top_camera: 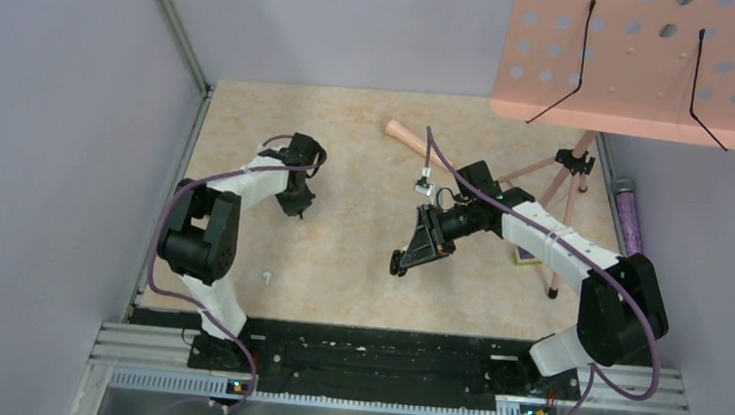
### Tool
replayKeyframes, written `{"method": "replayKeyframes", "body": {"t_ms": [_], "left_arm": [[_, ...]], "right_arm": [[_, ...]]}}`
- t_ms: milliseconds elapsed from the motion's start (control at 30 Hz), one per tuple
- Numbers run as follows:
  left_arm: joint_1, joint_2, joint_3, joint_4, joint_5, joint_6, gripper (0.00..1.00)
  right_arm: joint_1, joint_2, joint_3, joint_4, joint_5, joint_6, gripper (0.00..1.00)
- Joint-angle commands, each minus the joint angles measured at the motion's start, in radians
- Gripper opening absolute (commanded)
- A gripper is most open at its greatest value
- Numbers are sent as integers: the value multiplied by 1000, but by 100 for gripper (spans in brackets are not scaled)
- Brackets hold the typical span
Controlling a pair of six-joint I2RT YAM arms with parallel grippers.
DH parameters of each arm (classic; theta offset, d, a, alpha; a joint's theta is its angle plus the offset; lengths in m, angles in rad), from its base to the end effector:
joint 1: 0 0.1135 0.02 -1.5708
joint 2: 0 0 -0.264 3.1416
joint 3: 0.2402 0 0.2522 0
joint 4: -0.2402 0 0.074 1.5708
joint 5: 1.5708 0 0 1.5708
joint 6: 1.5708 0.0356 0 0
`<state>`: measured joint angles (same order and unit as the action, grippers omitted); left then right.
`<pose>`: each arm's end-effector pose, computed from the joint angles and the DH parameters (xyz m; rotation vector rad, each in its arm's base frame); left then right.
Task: Insert the wireless bluetooth earbuds into the charging case
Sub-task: Move the left earbud to the center of the board.
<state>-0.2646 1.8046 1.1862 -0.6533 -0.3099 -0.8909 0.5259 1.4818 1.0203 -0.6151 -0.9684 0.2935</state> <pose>0.3381 -0.0804 0.1741 -0.8992 2.5692 0.1321 0.2337 0.1696 0.2382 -0.6600 2.6053 1.5530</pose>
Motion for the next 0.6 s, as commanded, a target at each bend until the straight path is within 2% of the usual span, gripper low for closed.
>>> {"method": "replayKeyframes", "body": {"t_ms": [0,200,467,500,567], "left_arm": [[-68,-122,-62,57,1,-30,17],[-171,-167,-125,57,-27,-179,17],[-304,-99,-103,27,-17,-396,18],[-306,-92,-104,30,-10,-411,19],[-308,-83,-105,35,6,-432,27]], "right_arm": [[16,-27,-11,15,-2,4,0],[16,-81,-68,-28,41,-23,0],[16,-135,-136,-31,75,-3,0],[16,-138,-138,-32,77,-2,0],[17,-141,-139,-35,79,-2,0]]}}
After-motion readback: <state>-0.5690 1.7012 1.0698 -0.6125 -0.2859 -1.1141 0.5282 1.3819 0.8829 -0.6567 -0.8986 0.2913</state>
